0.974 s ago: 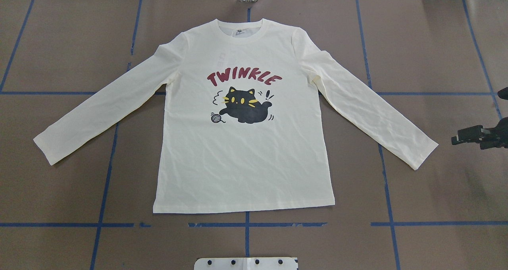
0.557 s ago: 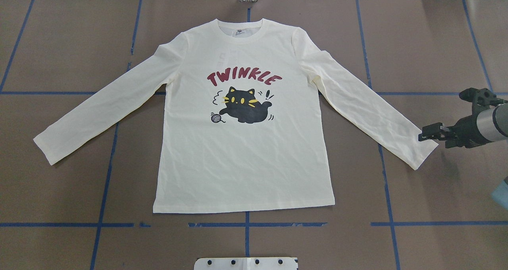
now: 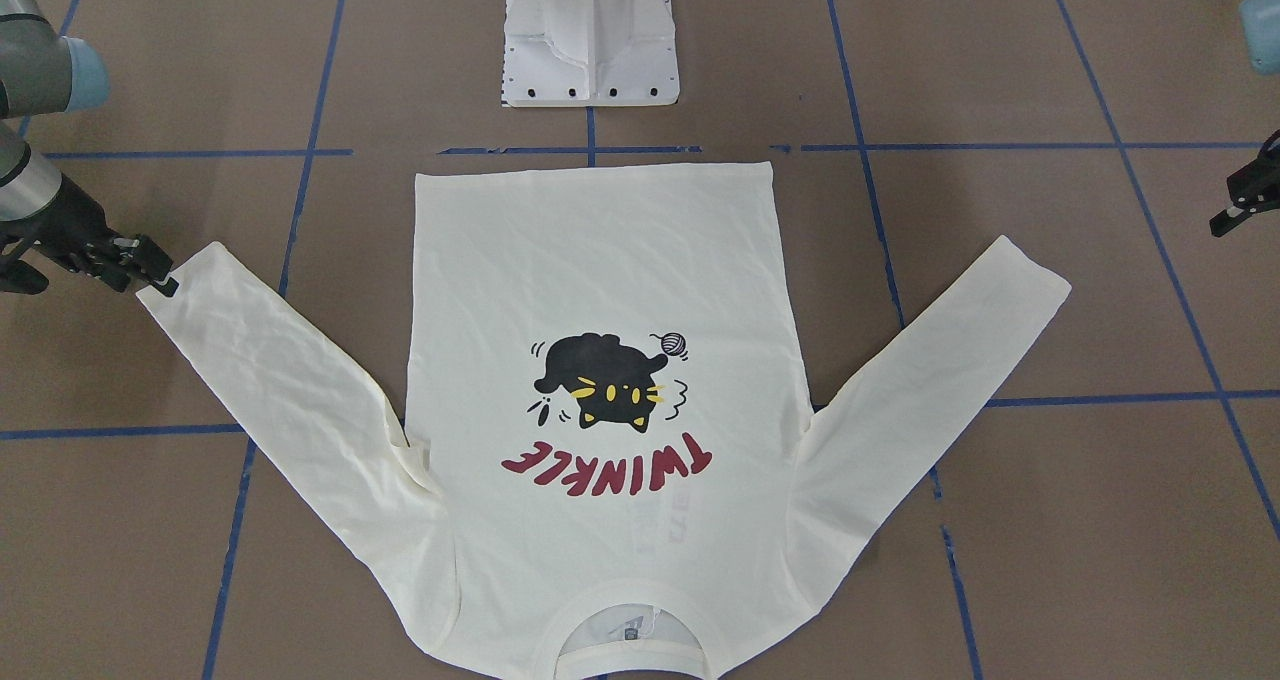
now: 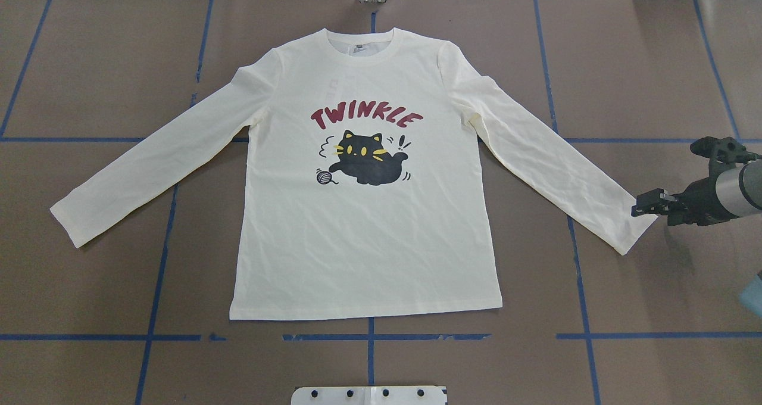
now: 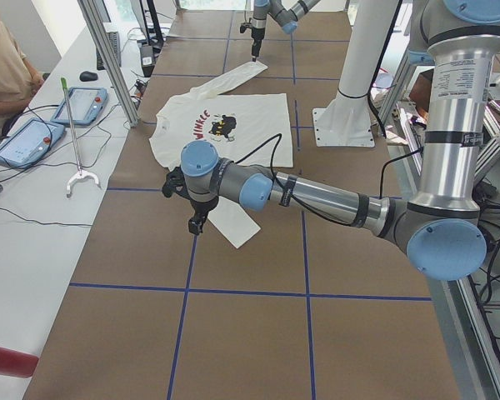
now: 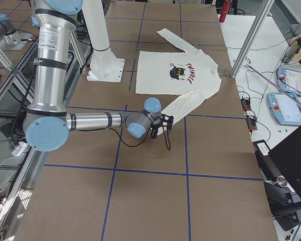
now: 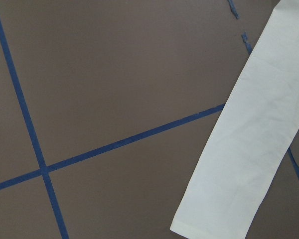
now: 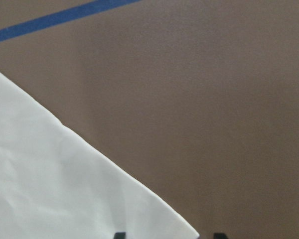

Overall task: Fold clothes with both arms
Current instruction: 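Move the right gripper to the nearest sleeve cuff and grasp it, then carry the held sleeve across the shirt's chest with the right gripper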

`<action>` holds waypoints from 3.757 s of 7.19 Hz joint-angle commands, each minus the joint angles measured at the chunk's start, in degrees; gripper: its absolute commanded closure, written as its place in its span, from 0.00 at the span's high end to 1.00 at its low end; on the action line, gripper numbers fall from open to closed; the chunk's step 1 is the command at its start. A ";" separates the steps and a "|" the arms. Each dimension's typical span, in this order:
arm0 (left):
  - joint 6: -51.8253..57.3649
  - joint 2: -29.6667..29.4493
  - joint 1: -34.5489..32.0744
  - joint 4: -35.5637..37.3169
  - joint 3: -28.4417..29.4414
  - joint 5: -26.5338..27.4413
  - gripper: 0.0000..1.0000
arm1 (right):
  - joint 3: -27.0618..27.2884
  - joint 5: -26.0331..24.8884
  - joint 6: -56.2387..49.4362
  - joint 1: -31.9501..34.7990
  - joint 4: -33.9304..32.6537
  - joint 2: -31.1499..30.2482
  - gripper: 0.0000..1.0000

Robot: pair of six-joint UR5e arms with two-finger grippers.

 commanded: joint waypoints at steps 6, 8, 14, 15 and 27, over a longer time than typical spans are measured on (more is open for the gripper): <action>-0.01 0.47 0.00 -0.11 0.07 0.15 1.00 | 0.27 0.85 -0.25 0.26 -0.03 0.13 0.19; -0.01 0.47 0.00 -0.11 0.07 0.15 1.00 | -0.08 0.07 -0.34 0.52 -0.03 0.13 0.64; -0.01 0.47 0.00 -0.19 0.51 0.15 1.00 | -0.52 -0.11 -0.07 0.44 -0.12 0.40 0.55; -0.01 0.56 0.00 -0.20 0.42 0.15 1.00 | -0.52 -0.03 -0.07 0.44 -0.21 0.48 0.39; -0.10 0.38 0.00 -0.64 0.60 -0.11 1.00 | 8.28 0.78 16.87 -3.33 -38.62 41.09 0.00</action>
